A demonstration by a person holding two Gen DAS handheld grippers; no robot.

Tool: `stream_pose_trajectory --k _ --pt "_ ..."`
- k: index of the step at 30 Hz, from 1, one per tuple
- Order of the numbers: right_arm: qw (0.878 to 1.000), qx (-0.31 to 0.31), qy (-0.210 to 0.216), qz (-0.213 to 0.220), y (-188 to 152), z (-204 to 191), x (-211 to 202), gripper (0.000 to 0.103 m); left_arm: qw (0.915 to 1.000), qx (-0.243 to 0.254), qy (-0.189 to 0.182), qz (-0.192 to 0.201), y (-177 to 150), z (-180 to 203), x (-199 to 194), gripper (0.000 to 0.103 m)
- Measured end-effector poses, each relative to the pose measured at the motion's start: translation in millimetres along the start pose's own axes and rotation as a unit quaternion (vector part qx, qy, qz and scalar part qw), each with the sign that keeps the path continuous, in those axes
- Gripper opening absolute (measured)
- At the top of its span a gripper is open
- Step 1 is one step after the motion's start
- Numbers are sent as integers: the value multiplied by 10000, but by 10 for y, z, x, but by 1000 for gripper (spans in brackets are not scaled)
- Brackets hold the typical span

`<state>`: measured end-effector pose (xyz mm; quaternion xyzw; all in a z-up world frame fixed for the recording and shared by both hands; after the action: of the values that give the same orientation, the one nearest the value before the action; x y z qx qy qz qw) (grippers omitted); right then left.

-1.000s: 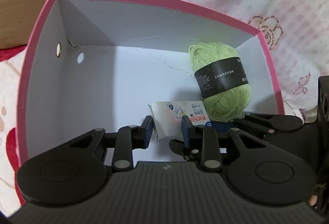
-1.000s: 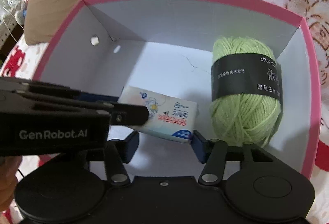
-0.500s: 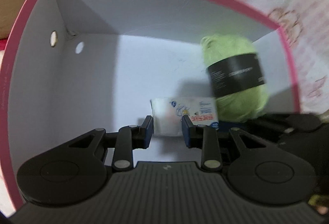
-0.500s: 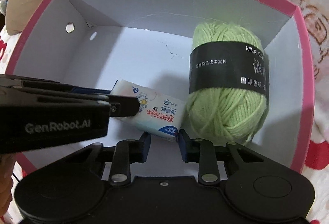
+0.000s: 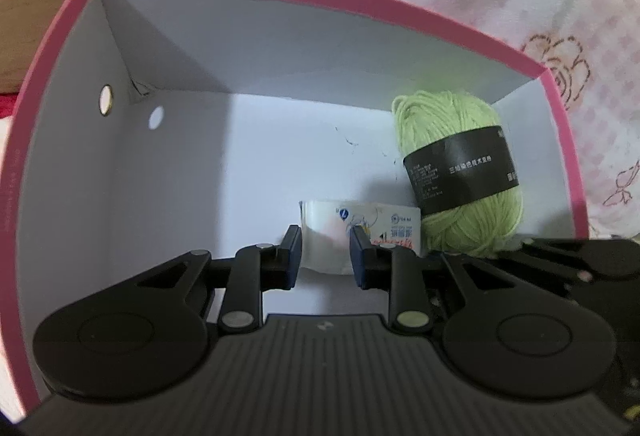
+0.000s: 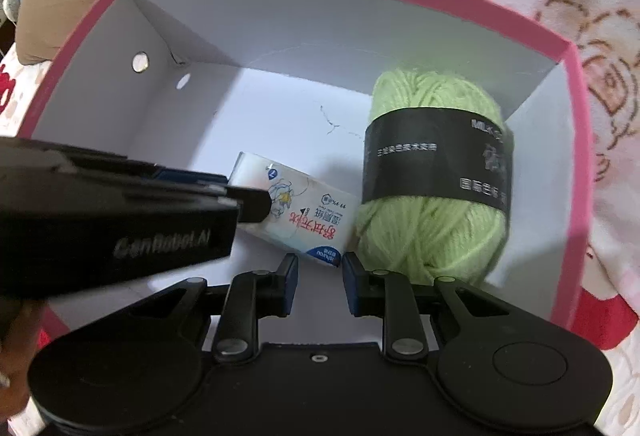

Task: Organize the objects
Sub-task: 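Open the left tool to release the tissue pack and withdraw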

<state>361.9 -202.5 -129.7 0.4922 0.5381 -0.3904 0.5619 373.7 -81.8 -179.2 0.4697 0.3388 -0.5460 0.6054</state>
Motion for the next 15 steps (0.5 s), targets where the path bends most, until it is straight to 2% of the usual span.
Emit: stream_pose_trajectory --k 4,11,15 --pt "9988 -174 91 438 -180 -4 -245 32 9994 260 5 215 -60 12 -191 25" --pt "9942 -405 106 993 -475 -129 -683 36 9993 328 -153 106 -236 -31 -586 25" --pt "9914 -477 180 1207 -539 -214 -869 36 9988 465 -73 105 -361 17 -874 25"
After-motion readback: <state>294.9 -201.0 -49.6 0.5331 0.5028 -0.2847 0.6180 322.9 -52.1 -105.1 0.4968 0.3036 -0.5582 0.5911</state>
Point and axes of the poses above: each gripper's, at about its wrist camera, not at the fingertips, and x roughly the way its jaws point, z to its right, y to its top, the point moved 8 cm from there along x, roughly the way its jaws point, and after that the axes turned 13 degrees about -z, right-handed, at the moved point
